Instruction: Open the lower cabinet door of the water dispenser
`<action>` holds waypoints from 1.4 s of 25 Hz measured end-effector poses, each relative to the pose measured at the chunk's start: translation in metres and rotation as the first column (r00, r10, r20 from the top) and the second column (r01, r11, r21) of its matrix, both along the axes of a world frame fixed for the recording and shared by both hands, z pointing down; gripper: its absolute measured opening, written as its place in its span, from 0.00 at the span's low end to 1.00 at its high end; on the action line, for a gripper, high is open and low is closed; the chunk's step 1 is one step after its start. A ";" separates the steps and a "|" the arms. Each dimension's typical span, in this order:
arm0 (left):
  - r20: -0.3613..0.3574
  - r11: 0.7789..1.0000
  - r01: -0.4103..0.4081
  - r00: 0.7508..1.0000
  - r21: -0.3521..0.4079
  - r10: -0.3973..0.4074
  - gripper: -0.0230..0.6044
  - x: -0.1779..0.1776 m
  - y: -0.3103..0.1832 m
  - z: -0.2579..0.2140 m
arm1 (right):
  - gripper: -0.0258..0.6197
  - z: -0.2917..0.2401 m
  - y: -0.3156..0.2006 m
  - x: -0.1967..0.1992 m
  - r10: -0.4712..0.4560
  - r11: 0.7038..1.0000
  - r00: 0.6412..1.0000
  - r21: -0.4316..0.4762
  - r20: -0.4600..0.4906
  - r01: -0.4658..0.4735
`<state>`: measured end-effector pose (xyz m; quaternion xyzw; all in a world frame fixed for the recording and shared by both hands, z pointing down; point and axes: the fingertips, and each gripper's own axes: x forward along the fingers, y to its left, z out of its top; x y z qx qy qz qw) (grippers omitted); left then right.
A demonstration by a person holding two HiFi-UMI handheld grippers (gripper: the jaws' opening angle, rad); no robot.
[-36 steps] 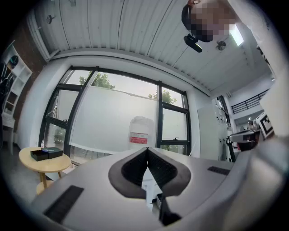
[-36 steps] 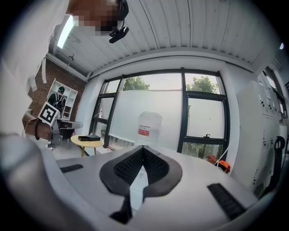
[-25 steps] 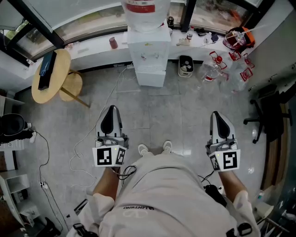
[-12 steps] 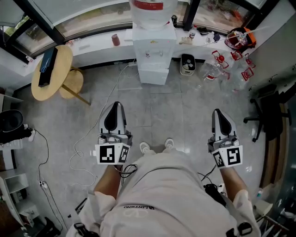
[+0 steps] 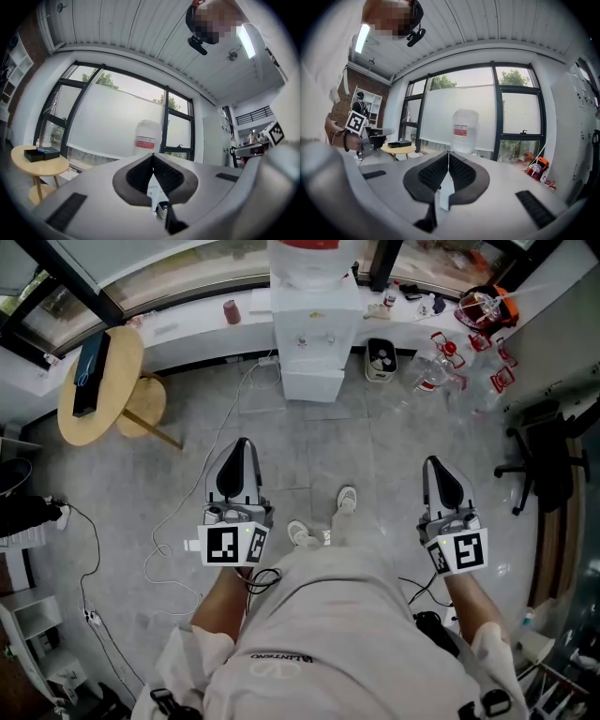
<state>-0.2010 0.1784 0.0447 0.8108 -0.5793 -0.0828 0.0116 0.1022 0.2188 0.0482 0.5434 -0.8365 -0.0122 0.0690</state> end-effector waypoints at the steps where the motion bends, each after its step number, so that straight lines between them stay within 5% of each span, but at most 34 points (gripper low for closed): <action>1: 0.003 1.000 -0.004 1.000 -0.002 0.004 0.05 0.002 -0.003 0.001 | 0.06 0.000 -0.002 0.000 0.001 1.000 1.000 0.000 0.001 -0.001; 16: 0.045 0.999 -0.032 0.998 -0.014 0.032 0.05 0.073 -0.093 0.007 | 0.06 0.020 -0.099 0.040 -0.070 0.997 0.997 -0.020 0.041 0.071; 35: 0.076 0.996 0.068 0.995 -0.054 -0.064 0.05 0.145 -0.218 0.033 | 0.06 0.044 -0.255 0.077 -0.256 0.965 0.965 -0.045 0.054 0.258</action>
